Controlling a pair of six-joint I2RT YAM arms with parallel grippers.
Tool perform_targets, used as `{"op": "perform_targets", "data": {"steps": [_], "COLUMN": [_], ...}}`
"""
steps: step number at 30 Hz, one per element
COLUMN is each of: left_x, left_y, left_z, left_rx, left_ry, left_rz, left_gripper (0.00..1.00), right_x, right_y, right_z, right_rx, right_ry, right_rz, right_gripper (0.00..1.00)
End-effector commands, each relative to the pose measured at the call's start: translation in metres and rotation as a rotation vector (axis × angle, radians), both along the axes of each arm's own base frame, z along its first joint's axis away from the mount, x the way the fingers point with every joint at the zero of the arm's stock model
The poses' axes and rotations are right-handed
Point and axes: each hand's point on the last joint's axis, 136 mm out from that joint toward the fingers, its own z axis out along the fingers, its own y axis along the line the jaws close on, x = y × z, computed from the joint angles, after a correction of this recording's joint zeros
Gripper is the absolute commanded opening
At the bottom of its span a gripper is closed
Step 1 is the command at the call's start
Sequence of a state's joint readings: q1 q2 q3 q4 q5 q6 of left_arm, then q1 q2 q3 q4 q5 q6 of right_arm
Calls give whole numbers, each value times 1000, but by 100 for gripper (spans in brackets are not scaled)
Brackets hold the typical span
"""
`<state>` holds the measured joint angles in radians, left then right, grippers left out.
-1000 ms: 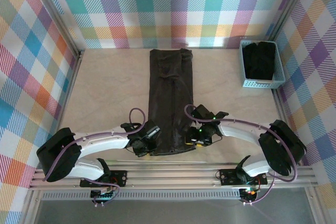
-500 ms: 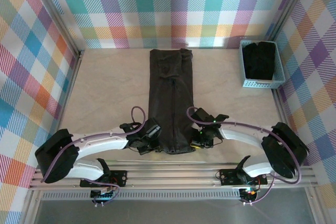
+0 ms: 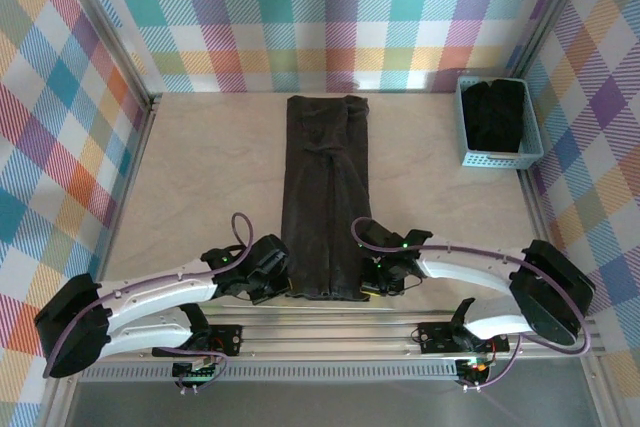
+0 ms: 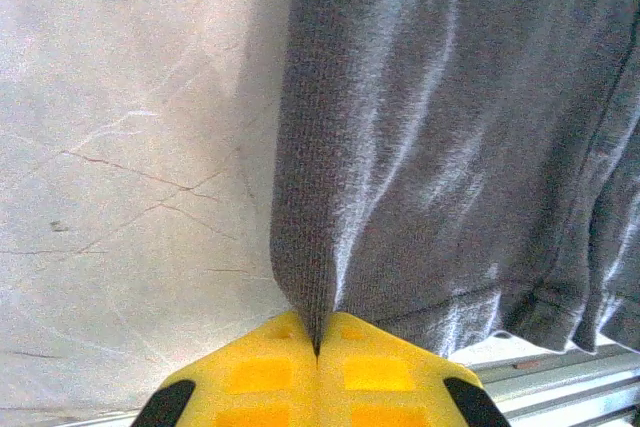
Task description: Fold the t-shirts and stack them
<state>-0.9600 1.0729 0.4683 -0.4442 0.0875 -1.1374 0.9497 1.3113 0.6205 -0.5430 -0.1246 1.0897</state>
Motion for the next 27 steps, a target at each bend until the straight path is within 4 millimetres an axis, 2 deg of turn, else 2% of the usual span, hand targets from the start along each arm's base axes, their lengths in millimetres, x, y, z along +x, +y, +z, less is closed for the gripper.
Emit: {"op": "perform_targets", "data": {"steps": [1, 5, 7, 11, 16, 19, 22, 27], "left_x": [-3, 10, 22, 50, 106, 145, 186, 253], "left_y": [-2, -10, -14, -13, -24, -25, -21, -19], "left_z": [4, 30, 52, 85, 110, 127, 137, 139], "left_rx": [-16, -54, -76, -121, -250, -239, -235, -245], "left_ry": [0, -66, -127, -195, -209, -231, -243, -243], "left_rz": [-3, 13, 30, 100, 172, 172, 197, 209], "left_gripper": [0, 0, 0, 0, 0, 0, 0, 0], "right_x": [-6, -2, 5, 27, 84, 125, 165, 229], "right_y": [-7, -3, 1, 5, 18, 21, 19, 18], "right_z": [4, 20, 32, 53, 86, 104, 112, 110], "right_rx": [-10, 29, 50, 104, 193, 213, 224, 246], "right_ry": [16, -13, -29, -58, -100, -131, -149, -150], "right_rz": [-32, -51, -54, -79, -105, -122, -156, -205], "right_gripper": [0, 0, 0, 0, 0, 0, 0, 0]}}
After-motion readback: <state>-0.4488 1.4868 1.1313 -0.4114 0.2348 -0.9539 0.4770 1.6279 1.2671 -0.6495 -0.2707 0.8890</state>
